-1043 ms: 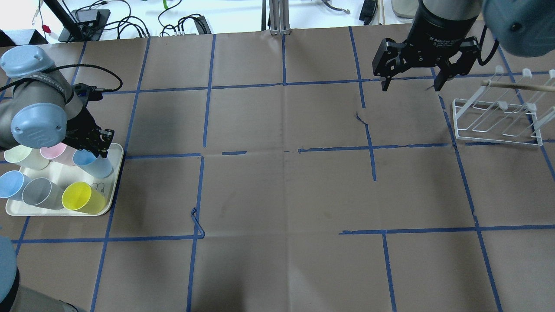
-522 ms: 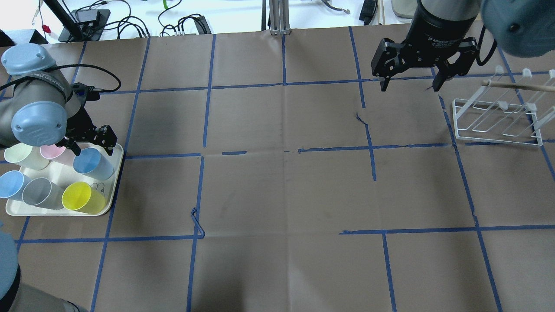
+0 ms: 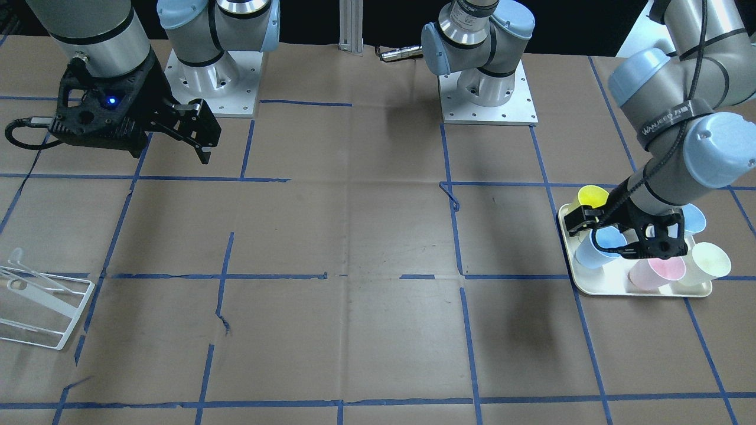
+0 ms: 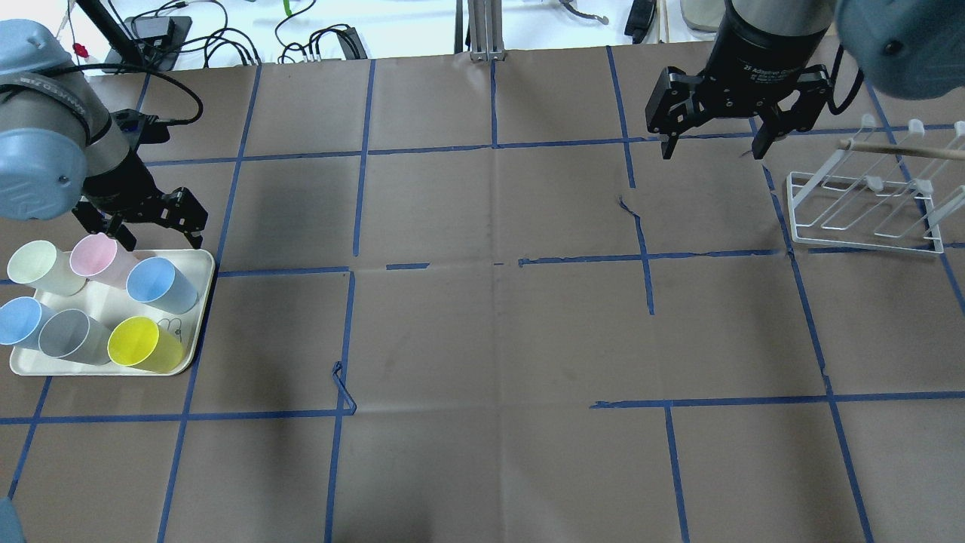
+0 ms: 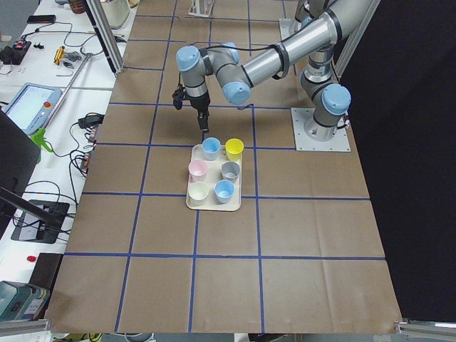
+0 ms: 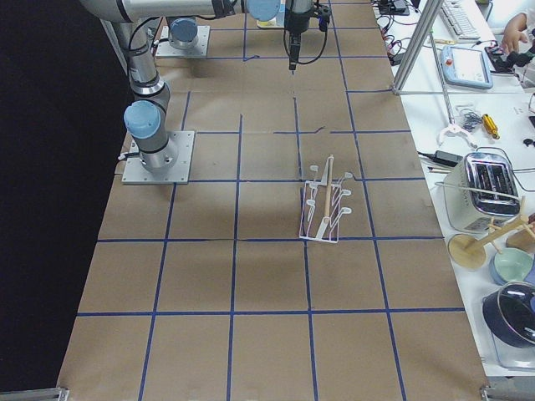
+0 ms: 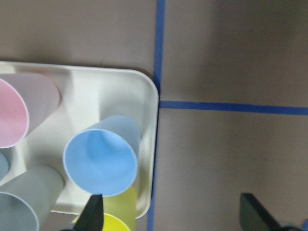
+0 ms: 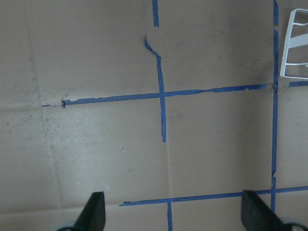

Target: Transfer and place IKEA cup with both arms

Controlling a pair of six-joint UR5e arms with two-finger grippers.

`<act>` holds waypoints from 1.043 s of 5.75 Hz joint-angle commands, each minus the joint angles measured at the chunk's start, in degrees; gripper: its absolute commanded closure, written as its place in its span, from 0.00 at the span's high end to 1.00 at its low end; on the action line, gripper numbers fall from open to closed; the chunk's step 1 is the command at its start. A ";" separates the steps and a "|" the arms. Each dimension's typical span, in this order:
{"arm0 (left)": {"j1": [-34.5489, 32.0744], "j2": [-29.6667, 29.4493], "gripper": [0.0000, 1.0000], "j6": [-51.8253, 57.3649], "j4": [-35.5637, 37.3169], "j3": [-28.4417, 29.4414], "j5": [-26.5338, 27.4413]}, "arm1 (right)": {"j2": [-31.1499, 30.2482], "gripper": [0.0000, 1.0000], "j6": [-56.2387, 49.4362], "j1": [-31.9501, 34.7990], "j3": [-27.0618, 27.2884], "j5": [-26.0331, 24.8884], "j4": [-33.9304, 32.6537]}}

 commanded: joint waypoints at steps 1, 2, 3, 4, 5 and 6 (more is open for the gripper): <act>-9.82 4.23 0.98 -10.07 -12.54 7.95 -3.03 | 0.00 1.00 -0.01 0.00 0.00 -0.10 0.06; -14.58 6.16 0.98 -11.09 -13.39 10.88 -4.34 | 0.00 1.00 -0.01 0.00 0.00 -0.10 0.06; -18.46 7.75 0.98 -11.19 -14.97 11.51 -4.87 | 0.09 1.00 -0.01 0.00 0.00 -0.10 0.06; -21.28 8.81 0.98 -11.28 -14.46 11.61 -5.14 | 0.09 1.00 -0.01 0.00 0.00 -0.19 0.06; -21.05 9.17 0.98 -10.24 -14.11 10.48 -4.88 | 0.09 1.00 -0.01 0.00 0.00 -0.19 0.06; -21.31 10.21 0.98 -11.01 -15.41 11.08 -4.10 | 0.09 1.00 -0.01 0.00 0.00 -0.19 0.06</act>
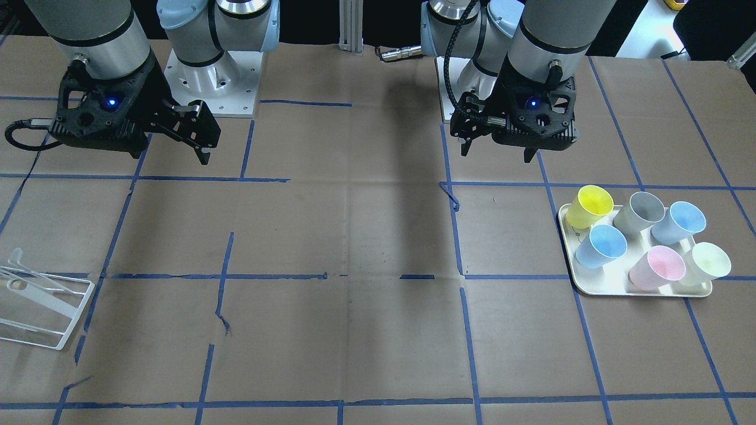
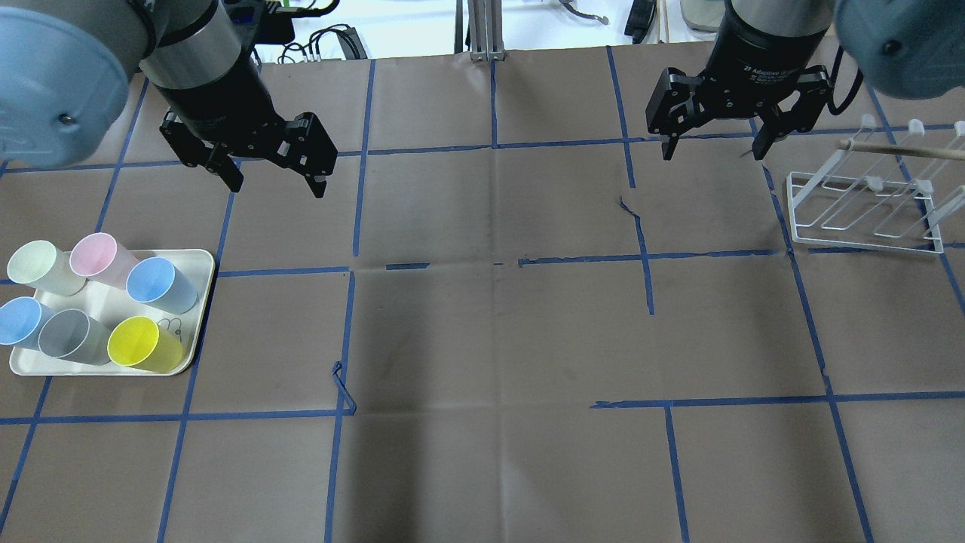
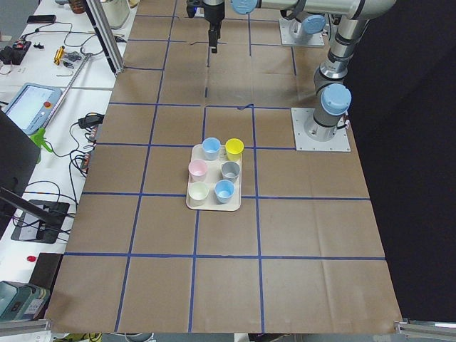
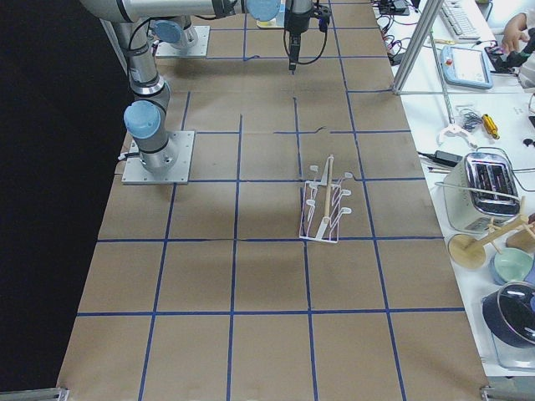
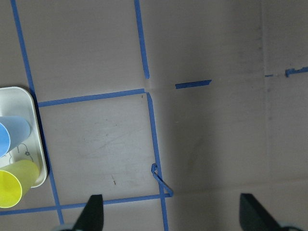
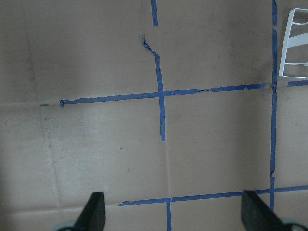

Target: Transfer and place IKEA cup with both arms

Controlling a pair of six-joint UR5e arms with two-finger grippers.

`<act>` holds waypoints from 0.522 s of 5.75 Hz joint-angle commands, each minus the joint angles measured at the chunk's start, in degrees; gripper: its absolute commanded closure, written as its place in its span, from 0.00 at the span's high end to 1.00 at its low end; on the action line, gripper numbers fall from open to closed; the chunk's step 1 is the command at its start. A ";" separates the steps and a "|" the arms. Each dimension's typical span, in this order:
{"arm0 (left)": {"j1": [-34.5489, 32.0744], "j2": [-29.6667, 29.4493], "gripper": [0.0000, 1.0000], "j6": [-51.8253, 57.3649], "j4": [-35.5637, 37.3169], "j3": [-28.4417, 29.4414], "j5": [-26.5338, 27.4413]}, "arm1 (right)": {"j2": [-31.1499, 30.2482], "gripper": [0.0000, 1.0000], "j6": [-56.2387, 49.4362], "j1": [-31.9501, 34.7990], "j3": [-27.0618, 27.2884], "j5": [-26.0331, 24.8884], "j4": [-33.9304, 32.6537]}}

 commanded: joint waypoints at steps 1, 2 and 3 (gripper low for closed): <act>-0.36 1.00 0.98 -1.82 -0.74 0.81 0.58 | 0.00 1.00 0.00 0.00 0.00 0.08 0.00; -0.36 1.26 0.98 -5.75 -0.83 0.82 0.58 | 0.00 1.00 0.00 0.00 0.00 0.00 0.00; -0.19 1.17 0.98 -5.79 -0.65 0.82 -0.03 | 0.00 1.00 0.00 0.00 0.00 -0.01 0.00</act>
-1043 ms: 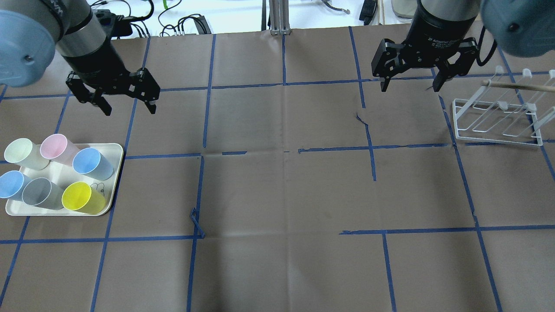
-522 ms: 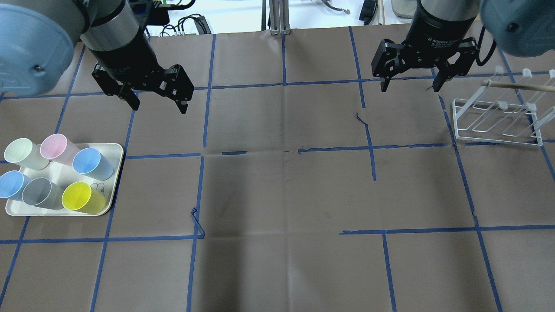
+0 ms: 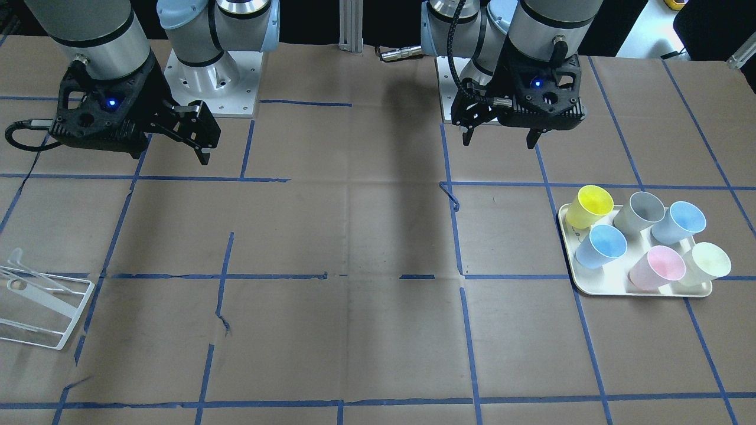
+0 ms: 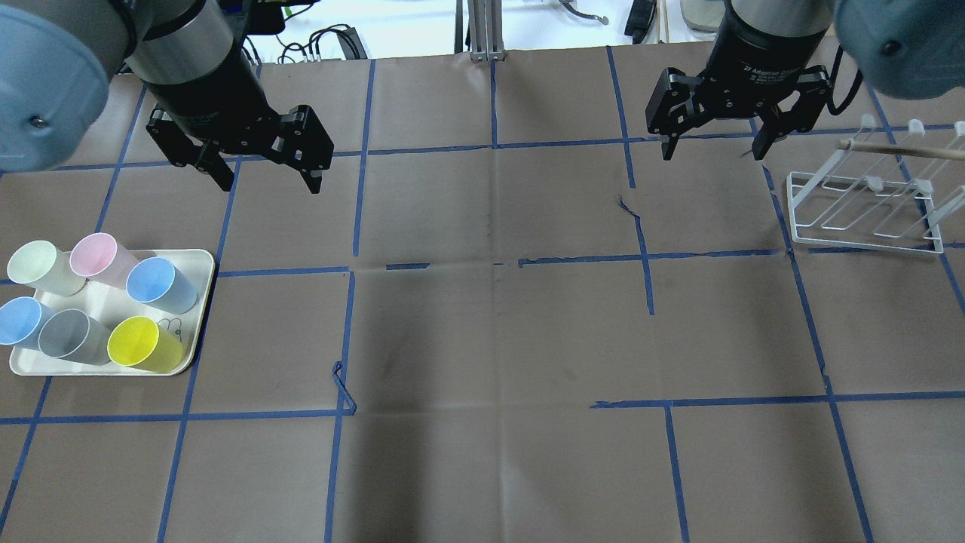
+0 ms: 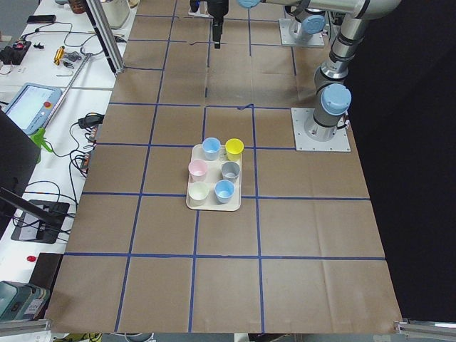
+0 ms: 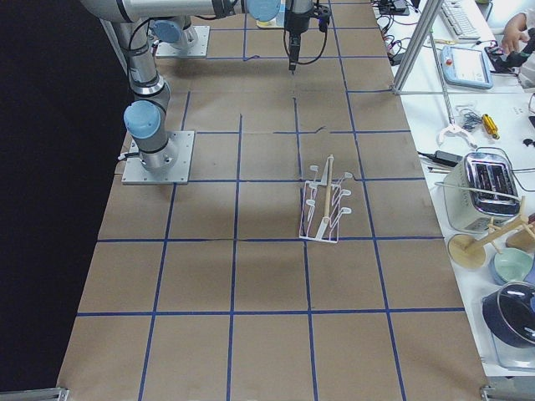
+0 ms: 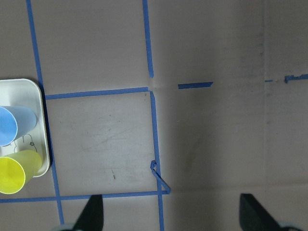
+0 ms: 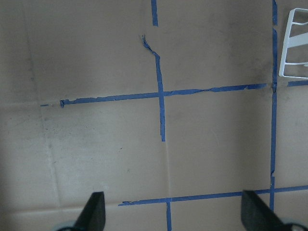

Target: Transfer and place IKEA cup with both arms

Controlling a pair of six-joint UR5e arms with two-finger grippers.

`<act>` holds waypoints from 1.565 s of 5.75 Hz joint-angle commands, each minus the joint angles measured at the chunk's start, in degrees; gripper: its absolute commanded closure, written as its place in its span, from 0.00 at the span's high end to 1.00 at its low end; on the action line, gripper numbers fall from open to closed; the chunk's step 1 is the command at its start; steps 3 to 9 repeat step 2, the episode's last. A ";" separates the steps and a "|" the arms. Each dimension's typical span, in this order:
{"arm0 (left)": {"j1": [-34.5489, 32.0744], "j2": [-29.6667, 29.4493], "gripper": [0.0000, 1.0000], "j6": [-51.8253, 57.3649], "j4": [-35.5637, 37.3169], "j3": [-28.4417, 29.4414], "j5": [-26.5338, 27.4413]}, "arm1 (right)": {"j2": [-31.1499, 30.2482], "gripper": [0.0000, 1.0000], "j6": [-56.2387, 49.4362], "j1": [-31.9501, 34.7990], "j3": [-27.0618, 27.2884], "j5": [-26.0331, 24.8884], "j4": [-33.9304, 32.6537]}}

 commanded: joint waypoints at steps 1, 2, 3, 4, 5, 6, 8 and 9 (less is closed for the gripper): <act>0.11 0.03 0.98 -0.73 0.17 0.05 -0.06 | 0.00 1.00 0.00 0.00 0.00 -0.01 0.00; 0.11 0.03 0.98 -0.73 0.17 0.05 -0.06 | 0.00 1.00 0.00 0.00 0.00 -0.01 0.00; 0.11 0.03 0.98 -0.73 0.17 0.05 -0.06 | 0.00 1.00 0.00 0.00 0.00 -0.01 0.00; 0.11 0.03 0.98 -0.73 0.17 0.05 -0.06 | 0.00 1.00 0.00 0.00 0.00 -0.01 0.00; 0.11 0.03 0.98 -0.73 0.17 0.05 -0.06 | 0.00 1.00 0.00 0.00 0.00 -0.01 0.00; 0.11 0.03 0.98 -0.73 0.17 0.05 -0.06 | 0.00 1.00 0.00 0.00 0.00 -0.01 0.00; 0.11 0.03 0.98 -0.73 0.17 0.05 -0.06 | 0.00 1.00 0.00 0.00 0.00 -0.01 0.00; 0.11 0.03 0.98 -0.73 0.17 0.05 -0.06 | 0.00 1.00 0.00 0.00 0.00 -0.01 0.00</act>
